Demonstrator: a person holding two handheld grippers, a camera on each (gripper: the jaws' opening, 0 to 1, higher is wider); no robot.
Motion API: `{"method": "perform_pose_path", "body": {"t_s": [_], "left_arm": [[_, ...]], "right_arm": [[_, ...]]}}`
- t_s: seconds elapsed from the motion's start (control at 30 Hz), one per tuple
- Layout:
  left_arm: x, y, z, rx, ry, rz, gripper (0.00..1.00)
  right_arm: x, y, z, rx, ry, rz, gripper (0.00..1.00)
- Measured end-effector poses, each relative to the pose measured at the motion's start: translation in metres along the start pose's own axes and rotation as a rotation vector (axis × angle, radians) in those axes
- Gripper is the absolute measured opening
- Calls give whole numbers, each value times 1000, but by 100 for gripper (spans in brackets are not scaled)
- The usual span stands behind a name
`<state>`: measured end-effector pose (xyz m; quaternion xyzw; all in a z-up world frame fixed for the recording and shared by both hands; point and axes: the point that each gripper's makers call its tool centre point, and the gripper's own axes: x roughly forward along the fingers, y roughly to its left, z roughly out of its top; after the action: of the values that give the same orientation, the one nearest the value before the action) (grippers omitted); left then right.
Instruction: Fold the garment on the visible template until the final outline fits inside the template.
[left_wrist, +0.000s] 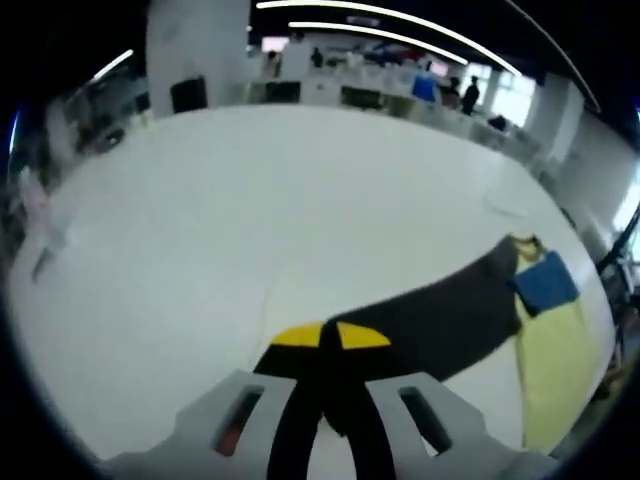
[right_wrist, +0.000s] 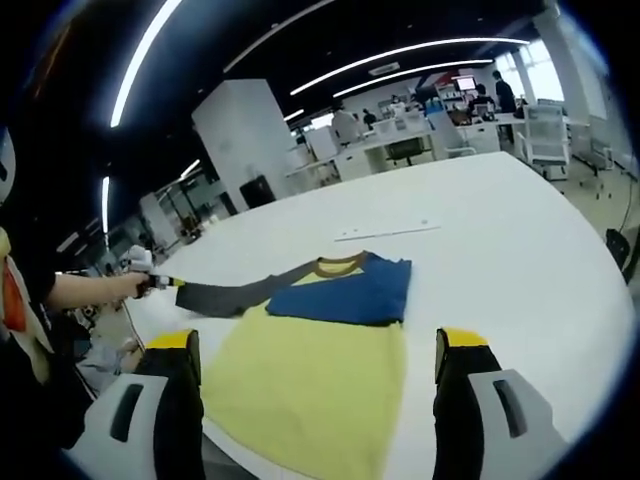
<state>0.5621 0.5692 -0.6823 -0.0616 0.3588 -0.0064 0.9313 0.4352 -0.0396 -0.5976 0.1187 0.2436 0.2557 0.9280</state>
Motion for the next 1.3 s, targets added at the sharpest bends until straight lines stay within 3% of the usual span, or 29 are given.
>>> {"method": "perform_pose_path", "body": {"t_s": [0.57,1.07,1.3], "left_arm": [[-49,-57,52,21,-120,-95,0],[-76,-105,82,72,-164,-188,0],[-97,-138,98,66,-210,-246,0]], "right_arm": [[-27,-4,2,8,-43,-27,97],[-38,-4,6,4,-65,-22,96],[-43,-5,4,-3,-71,-16,96]]}}
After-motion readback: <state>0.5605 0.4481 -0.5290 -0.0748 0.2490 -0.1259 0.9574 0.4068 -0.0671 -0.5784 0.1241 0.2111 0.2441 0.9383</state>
